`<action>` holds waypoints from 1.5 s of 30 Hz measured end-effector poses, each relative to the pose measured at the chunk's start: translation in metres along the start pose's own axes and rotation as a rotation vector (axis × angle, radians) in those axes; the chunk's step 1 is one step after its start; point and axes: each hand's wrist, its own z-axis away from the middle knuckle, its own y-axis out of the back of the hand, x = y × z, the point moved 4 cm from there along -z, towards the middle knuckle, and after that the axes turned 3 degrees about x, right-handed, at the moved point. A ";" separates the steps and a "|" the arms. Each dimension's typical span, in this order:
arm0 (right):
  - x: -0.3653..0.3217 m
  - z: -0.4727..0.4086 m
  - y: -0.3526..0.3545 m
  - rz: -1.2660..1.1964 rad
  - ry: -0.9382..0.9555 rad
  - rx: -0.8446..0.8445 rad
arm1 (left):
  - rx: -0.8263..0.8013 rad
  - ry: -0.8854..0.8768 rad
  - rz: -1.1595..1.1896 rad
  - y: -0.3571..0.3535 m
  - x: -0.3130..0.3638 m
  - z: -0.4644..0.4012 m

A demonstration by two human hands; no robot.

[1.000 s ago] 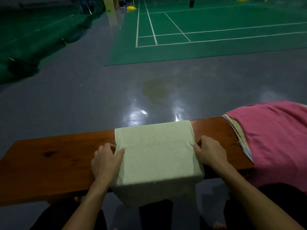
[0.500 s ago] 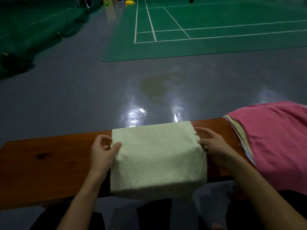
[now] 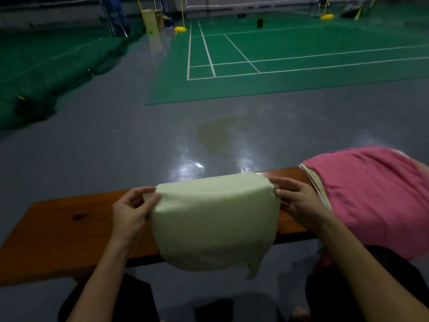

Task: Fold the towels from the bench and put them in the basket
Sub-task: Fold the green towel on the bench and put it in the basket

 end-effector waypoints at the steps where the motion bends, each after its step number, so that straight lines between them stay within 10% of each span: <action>1: -0.002 0.003 -0.001 -0.032 0.005 0.001 | -0.003 -0.022 0.003 0.001 0.008 0.001; 25: -0.148 0.041 -0.060 -0.135 0.236 -0.246 | -0.236 -0.199 0.219 0.013 0.189 -0.031; 39: -0.206 0.027 -0.070 0.704 0.946 0.350 | 0.082 -0.535 -0.224 0.011 0.238 -0.044; 45: -0.207 0.042 -0.067 0.751 0.903 0.461 | 0.247 -0.525 -0.261 0.015 0.230 -0.034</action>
